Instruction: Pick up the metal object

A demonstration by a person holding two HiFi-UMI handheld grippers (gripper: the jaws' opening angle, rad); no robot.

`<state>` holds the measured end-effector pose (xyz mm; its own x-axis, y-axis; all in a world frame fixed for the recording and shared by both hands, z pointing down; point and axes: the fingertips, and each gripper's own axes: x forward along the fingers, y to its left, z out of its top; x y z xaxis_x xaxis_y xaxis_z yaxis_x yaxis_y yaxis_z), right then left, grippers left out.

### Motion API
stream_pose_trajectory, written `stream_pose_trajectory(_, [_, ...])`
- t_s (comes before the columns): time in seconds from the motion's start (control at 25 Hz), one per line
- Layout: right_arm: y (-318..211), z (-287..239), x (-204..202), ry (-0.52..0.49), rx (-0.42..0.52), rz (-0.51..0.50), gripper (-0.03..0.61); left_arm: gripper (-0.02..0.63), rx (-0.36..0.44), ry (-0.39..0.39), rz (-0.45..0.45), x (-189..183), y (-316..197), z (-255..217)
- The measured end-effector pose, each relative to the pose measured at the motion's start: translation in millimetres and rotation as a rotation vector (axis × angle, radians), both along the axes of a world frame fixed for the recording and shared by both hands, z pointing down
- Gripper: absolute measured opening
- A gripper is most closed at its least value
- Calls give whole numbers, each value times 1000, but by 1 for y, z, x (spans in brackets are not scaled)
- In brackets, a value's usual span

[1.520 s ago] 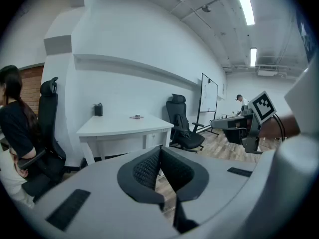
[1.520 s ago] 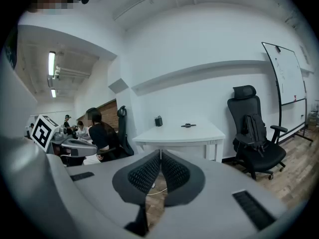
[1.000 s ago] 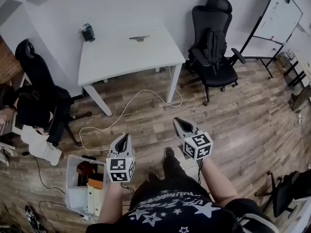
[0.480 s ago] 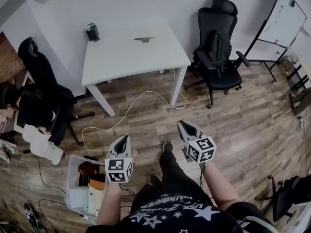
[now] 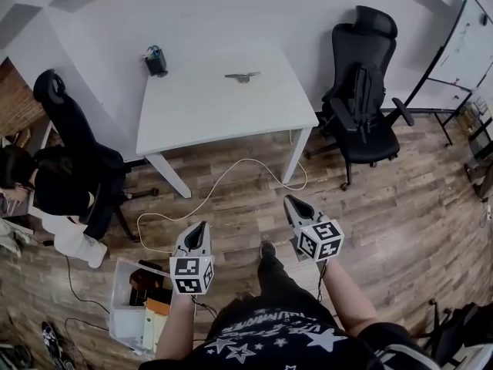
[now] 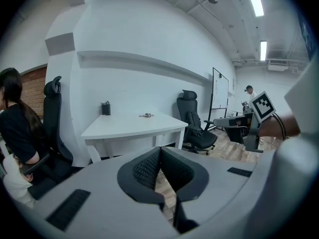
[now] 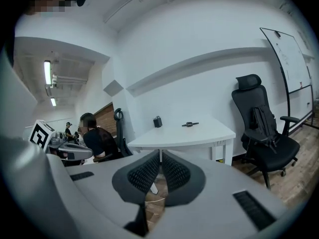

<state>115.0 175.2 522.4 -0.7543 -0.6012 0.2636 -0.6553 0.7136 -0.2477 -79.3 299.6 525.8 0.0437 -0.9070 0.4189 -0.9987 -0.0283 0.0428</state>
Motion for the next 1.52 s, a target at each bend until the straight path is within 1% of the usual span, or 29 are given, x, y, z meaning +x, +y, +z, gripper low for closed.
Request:
stream_pose_trajectory(0.16, [-67, -1, -8, -21, -9, 9, 49, 20, -6, -4, 15, -7, -61, 1])
stream_pose_trajectory(0.32, [-131, -5, -11, -42, -10, 12, 49, 20, -3, -4, 6, -8, -122, -3])
stream_pose_trajectory(0.48, [-180, -9, -19, -50, -9, -22, 49, 20, 1, -13, -12, -8, -171, -9])
stream_pose_trajectory(0.64, [-224, -14, -22, -55, -4, -54, 49, 20, 11, -6, -50, -13, -214, -14])
stream_pose_trajectory(0.8, [-254, -13, -18, -52, -7, -72, 49, 20, 26, -10, -68, -12, -247, -20])
stream_pose_trajectory(1.04, [-277, -9, -15, -53, -30, -62, 49, 20, 17, -17, -54, -13, -276, -24])
stream_pose_trajectory(1.28, [-306, 2, -20, -30, -49, -30, 49, 20, 18, -6, -35, -30, -314, -18])
stream_pose_trajectory(1.52, [-363, 2, -35, 1, -44, 7, 49, 20, 21, 6, 3, -54, -377, -13])
